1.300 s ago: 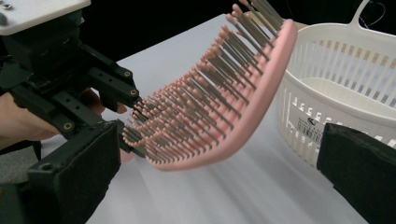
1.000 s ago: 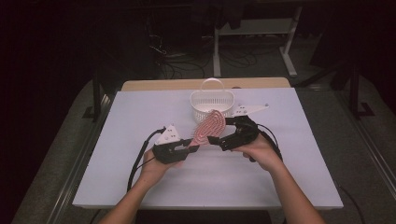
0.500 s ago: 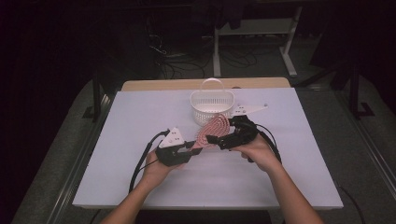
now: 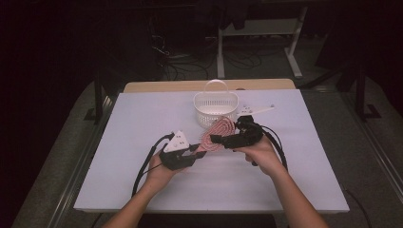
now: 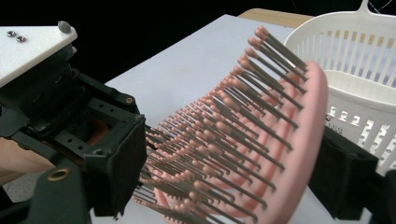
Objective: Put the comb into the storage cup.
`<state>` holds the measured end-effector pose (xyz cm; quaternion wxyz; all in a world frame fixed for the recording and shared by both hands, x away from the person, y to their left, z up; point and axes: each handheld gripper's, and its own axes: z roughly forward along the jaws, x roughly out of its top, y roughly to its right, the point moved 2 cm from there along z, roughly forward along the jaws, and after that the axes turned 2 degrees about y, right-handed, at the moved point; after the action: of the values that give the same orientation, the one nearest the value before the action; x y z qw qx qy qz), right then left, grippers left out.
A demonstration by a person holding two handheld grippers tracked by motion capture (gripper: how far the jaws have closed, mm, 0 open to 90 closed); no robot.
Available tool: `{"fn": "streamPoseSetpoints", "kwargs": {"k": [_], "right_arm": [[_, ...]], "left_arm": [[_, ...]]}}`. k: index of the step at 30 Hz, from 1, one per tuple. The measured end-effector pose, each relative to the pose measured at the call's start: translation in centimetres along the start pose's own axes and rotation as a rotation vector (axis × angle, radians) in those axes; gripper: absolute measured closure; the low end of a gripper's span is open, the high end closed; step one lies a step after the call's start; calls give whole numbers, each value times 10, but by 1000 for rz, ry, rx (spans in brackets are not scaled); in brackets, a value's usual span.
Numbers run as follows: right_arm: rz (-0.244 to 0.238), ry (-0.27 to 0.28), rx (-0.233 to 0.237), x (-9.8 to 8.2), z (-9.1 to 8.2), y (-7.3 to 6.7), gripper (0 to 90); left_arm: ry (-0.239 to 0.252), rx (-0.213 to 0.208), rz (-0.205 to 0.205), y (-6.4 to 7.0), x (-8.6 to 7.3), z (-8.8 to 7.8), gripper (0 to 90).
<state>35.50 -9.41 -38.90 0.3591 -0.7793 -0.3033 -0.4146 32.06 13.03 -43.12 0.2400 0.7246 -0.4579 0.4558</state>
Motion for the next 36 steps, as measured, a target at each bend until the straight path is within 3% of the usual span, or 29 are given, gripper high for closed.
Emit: {"fn": "streamPoseSetpoints", "kwargs": {"k": [18,36], "right_arm": [[32,-18,31,-1,2,0,422],[29,-4,59,1,2,-3,547]], "left_arm": [[-7,25,23,1,-1,2,702],[-24,52,50,1,-2,3,703]]}}
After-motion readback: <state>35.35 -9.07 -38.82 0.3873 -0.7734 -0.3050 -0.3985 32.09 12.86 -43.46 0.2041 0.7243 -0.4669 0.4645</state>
